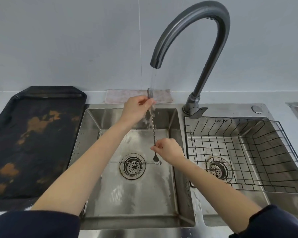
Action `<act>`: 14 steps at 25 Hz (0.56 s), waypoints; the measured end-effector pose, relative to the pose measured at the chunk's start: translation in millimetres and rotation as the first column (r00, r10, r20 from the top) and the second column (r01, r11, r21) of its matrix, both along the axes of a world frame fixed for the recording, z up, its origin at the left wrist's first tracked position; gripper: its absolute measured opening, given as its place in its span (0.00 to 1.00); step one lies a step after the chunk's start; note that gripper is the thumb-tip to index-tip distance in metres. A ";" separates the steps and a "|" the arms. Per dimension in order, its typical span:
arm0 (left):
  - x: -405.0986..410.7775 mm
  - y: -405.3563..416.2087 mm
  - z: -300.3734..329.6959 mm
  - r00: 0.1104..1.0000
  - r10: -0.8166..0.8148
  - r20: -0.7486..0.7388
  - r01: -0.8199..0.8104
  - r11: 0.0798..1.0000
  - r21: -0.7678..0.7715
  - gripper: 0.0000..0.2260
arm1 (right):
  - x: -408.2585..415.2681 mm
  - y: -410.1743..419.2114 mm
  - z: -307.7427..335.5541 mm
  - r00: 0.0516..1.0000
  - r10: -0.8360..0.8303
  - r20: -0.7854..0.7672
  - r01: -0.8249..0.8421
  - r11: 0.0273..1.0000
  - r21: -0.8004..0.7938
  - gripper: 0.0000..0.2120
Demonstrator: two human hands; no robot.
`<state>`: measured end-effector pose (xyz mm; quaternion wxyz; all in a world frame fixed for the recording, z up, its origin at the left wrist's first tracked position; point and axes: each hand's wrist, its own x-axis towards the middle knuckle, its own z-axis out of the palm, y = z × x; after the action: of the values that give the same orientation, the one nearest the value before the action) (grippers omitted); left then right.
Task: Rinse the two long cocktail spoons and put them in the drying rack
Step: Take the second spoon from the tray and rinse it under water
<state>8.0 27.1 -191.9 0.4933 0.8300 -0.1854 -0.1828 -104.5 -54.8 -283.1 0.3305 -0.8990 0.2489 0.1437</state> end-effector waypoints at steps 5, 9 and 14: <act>-1.5 -6.0 4.2 0.990 0.082 0.113 -0.082 0.997 -0.003 0.10 | 0.4 3.3 -0.7 0.997 -0.007 0.076 0.005 1.000 0.017 0.13; -1.1 -5.8 8.5 0.987 0.132 0.092 -0.126 0.990 -0.068 0.06 | -1.2 3.3 -2.7 0.988 -0.039 0.151 0.035 0.999 0.027 0.12; -1.8 -5.4 13.7 0.995 0.059 -0.086 -0.073 0.983 -0.167 0.06 | -6.4 6.2 -4.3 0.984 -0.099 0.146 0.079 0.987 0.139 0.09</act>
<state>6.1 21.7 -178.2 0.5754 0.7823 -0.1525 -0.1833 -111.0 -48.7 -287.5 0.4137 -0.8714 0.2527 0.0759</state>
